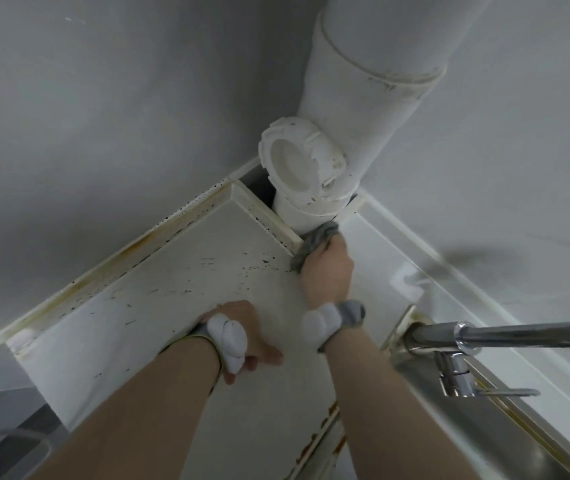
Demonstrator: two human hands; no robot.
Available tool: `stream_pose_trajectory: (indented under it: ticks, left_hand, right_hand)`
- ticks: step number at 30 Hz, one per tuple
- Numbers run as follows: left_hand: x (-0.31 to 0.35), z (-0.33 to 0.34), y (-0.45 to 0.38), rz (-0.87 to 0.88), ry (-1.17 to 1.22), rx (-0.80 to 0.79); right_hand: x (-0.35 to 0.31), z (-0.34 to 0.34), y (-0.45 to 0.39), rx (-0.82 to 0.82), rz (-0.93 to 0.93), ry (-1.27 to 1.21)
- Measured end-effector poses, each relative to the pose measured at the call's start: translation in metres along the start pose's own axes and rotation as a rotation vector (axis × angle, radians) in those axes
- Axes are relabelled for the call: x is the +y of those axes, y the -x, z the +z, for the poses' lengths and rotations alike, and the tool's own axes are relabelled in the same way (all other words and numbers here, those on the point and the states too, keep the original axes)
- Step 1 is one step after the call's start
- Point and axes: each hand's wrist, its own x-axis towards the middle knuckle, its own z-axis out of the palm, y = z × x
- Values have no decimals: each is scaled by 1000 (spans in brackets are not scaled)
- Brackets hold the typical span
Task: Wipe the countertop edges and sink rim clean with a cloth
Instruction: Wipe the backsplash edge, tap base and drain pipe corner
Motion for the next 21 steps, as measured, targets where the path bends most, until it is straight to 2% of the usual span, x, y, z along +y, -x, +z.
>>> stream_pose_trajectory:
  ticks: [3, 9, 14, 17, 21]
  left_hand:
    - [2, 3, -5, -16, 61, -14]
    - [10, -2, -2, -2, 48, 21]
    - [10, -2, -2, 15, 12, -24]
    - [6, -3, -6, 11, 36, -35]
    - [4, -2, -3, 8, 21, -30]
  right_hand:
    - [0, -2, 4, -69, 17, 27]
    - [-14, -24, -65, -103, 129, -72]
    - [-23, -35, -114, -146, 142, 37]
    - [-23, -33, -116, -119, 110, 53]
    - [-12, -21, -74, -61, 63, -38]
